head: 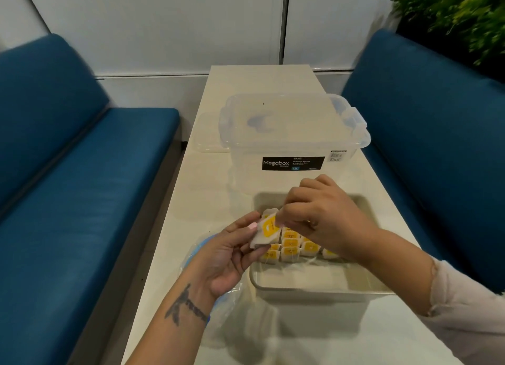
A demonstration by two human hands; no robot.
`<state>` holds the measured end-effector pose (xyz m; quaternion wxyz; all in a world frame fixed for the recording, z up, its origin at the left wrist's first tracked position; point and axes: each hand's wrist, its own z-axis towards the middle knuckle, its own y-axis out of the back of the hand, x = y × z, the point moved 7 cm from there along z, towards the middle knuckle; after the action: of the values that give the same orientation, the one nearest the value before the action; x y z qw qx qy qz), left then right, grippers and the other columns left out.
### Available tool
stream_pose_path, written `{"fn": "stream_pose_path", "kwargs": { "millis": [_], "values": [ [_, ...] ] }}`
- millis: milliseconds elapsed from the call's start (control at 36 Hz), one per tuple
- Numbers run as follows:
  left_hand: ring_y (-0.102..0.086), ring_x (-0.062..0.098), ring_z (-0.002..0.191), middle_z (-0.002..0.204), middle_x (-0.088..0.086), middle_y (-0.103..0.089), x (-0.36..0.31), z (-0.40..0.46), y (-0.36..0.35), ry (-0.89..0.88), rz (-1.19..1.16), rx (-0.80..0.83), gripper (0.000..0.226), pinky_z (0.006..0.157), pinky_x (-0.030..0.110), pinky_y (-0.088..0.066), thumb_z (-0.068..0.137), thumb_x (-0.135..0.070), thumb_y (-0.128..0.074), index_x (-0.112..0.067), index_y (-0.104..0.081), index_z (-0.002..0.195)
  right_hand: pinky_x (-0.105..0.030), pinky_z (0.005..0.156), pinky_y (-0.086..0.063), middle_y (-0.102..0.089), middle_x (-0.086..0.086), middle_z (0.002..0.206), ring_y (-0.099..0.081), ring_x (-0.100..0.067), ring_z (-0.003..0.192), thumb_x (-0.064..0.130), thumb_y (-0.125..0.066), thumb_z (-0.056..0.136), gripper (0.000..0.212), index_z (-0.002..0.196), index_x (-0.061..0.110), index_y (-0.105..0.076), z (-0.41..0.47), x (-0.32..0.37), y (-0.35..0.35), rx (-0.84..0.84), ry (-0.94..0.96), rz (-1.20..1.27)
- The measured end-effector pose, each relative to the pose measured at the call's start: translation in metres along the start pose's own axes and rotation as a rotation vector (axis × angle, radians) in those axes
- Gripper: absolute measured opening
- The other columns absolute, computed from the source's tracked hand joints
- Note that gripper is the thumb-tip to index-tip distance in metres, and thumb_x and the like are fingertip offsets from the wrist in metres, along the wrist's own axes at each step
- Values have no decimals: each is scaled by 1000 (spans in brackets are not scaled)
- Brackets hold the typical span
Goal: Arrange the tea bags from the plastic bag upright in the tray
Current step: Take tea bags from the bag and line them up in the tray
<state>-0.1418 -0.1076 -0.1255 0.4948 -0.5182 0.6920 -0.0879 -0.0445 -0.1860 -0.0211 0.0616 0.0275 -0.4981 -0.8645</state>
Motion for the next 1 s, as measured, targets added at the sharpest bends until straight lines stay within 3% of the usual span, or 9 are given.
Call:
{"fn": "stream_pose_path", "kwargs": {
  "millis": [111,222,333,472,583,694,778,917,1000],
  "values": [
    [-72,19,76,94,9,-73,-5,3,-5,-131,38,6,26,70,30,-57,79,2,-56,-10,-64,102,-25,66,-37,-64,8,80,-52,-11,73,25,-58,86,14,86,25,-72,-9,-13,-4,-18,-193,113],
    [-70,21,84,90,4,-73,-12,2,-8,-240,101,-7,30,62,25,-59,80,7,-57,-10,-63,104,-17,69,-46,-67,11,86,-59,3,75,20,-58,93,13,101,27,-66,-32,-33,-25,9,-780,684],
    [-70,20,83,87,4,-73,-16,0,-12,-300,174,-18,37,63,23,-59,72,7,-63,-11,-63,105,-16,61,-47,-70,2,82,-61,-2,64,29,-62,89,15,102,21,-66,-44,-28,-46,86,-1007,1020],
    [-71,16,76,88,6,-73,-12,3,-14,-300,147,-48,31,58,21,-57,70,-3,-65,-10,-63,101,-24,65,-54,-72,-7,80,-61,-8,60,13,-71,83,7,90,11,-71,-48,-27,-49,36,-1059,1052],
    [-71,16,73,88,8,-73,-1,5,-12,-213,133,-64,32,61,24,-59,70,-17,-65,-9,-64,101,-17,58,-50,-69,-5,75,-59,-6,56,10,-70,83,6,88,7,-70,-48,-33,-45,-30,-1076,1059],
    [-70,12,67,80,7,-73,3,6,-10,-205,159,-86,19,58,20,-57,78,-10,-64,-9,-65,97,-19,61,-51,-70,-4,78,-59,-5,57,13,-71,82,5,86,10,-71,-50,-37,-46,-6,-1077,1019],
    [-70,13,67,79,7,-73,1,5,-12,-238,183,-100,13,61,21,-58,84,-5,-62,-10,-64,95,-14,56,-47,-69,1,75,-57,-1,54,15,-71,83,5,86,12,-72,-53,-41,-47,2,-1086,999],
    [-72,18,73,91,12,-72,-1,3,-18,-289,358,-131,8,58,22,-57,88,-5,-61,-10,-63,94,-16,56,-47,-68,4,70,-56,1,56,10,-73,81,9,79,18,-71,-54,-48,-41,-4,-1067,989],
    [-72,18,79,92,8,-74,1,2,-19,-319,552,-156,8,57,25,-56,87,-9,-64,-15,-63,92,-24,67,-53,-71,3,75,-61,-3,67,14,-75,79,9,78,22,-72,-55,-55,-34,54,-1021,846]
  ]
}}
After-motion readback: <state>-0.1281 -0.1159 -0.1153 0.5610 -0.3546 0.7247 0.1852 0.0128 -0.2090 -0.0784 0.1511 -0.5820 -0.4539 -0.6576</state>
